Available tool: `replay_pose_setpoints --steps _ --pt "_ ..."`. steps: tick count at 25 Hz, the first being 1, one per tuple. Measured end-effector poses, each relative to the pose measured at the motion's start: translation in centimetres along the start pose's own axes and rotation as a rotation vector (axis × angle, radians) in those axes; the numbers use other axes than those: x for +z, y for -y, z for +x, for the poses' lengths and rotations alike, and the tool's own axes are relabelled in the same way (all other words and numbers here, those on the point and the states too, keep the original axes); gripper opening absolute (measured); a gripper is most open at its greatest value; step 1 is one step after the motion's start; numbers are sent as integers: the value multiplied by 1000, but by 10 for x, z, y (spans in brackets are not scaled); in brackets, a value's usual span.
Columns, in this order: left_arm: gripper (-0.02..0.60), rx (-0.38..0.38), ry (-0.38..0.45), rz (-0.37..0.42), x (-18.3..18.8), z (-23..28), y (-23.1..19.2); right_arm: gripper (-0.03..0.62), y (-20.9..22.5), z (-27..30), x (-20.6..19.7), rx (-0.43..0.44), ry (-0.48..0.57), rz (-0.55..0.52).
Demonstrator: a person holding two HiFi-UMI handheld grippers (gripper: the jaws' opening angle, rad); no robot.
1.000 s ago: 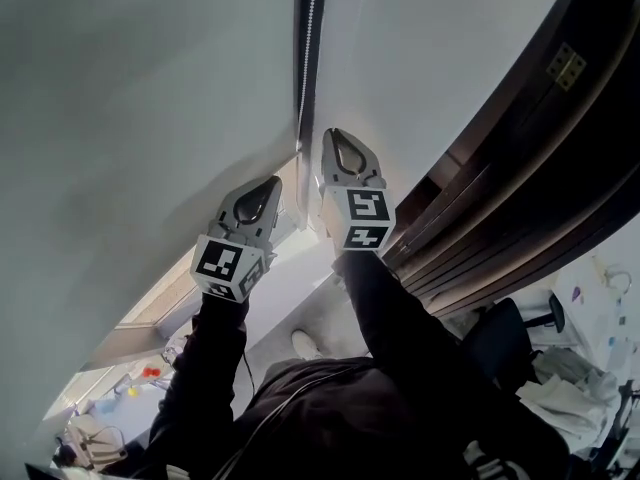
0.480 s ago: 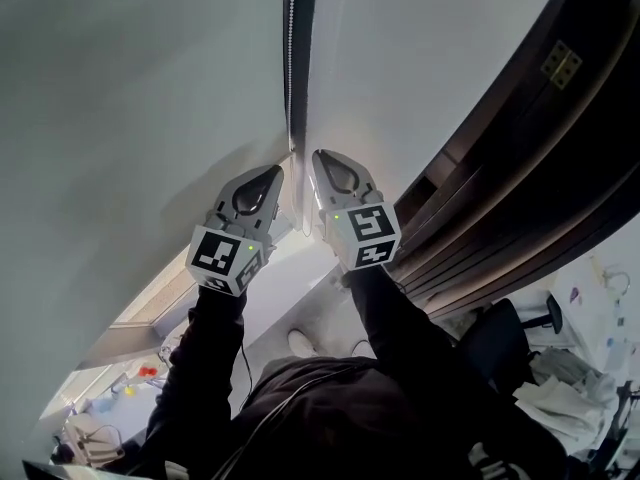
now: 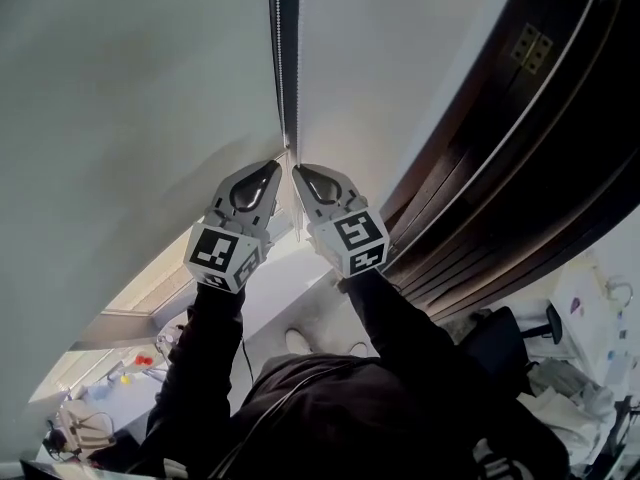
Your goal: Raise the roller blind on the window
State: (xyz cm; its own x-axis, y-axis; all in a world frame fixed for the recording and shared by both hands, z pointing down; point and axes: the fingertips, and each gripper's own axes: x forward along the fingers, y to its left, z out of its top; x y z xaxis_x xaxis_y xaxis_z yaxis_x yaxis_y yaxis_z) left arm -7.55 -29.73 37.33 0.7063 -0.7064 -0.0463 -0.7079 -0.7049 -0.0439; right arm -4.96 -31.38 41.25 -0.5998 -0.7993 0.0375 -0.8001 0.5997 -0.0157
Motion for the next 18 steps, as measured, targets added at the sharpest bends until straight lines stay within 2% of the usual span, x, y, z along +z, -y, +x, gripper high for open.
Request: replay_pose_setpoints --steps 6,14,18 --pt "58 -1 -3 4 5 -2 15 6 -3 -8 -16 55 -31 44" --pt "106 -5 -6 21 8 1 27 6 -17 -21 -94 107 -188 86" --pt "136 -3 -15 9 13 7 32 6 -30 -28 -112 137 -218 91"
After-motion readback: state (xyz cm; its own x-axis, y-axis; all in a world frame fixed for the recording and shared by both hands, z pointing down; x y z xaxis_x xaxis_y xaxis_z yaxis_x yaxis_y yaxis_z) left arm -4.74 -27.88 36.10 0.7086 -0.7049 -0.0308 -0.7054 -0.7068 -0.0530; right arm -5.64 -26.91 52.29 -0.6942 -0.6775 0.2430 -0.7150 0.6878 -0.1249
